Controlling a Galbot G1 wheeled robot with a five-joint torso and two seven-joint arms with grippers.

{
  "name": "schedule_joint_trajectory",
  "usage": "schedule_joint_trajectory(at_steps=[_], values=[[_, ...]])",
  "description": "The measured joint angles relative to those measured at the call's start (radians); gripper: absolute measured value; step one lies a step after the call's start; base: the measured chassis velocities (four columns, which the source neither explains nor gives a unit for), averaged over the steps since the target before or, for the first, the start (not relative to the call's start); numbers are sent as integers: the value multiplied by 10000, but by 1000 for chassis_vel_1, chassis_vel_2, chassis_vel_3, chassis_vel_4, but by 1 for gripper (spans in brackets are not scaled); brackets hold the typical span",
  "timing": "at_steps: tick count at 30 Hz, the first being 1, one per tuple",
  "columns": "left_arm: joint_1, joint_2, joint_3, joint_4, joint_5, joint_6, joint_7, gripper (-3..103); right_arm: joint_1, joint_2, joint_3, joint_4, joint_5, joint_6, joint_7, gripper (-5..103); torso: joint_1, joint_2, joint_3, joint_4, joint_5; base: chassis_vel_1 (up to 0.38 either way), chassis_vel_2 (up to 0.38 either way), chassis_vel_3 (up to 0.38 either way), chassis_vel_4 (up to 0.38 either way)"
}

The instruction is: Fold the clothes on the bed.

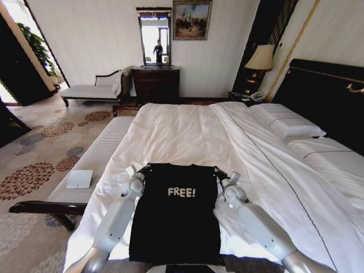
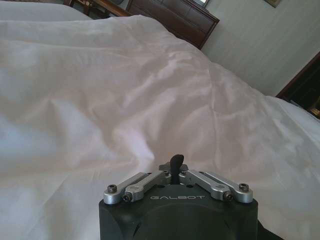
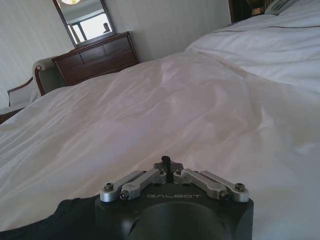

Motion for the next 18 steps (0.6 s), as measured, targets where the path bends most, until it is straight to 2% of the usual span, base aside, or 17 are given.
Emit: schedule_joint_trajectory(at_steps=[8, 14, 15, 17, 18], values=[[-123, -404, 47, 736, 320, -147, 102, 1, 475, 651, -233, -1010, -588, 191, -127, 1, 1, 0, 1, 1, -1, 0, 0, 0, 0], [-189, -520, 33, 959, 363, -150, -64, 0, 586, 839, -282, -1348, -1120, 26, 377, 1, 1, 0, 1, 0, 0, 0, 0, 0, 0], [-189, -521, 17, 938, 352, -142, -139, 6, 559, 845, -280, -1327, -1168, 13, 453, 1, 1, 0, 1, 2, -1, 0, 0, 0, 0], [-181, -517, 3, 892, 335, -134, -176, 6, 523, 842, -270, -1278, -1199, 7, 501, 1, 1, 0, 1, 1, 0, 0, 0, 0, 0], [-161, -502, -12, 802, 308, -117, -222, 11, 467, 832, -252, -1185, -1249, 5, 553, -2, 1, 0, 1, 1, 0, 0, 0, 0, 0]])
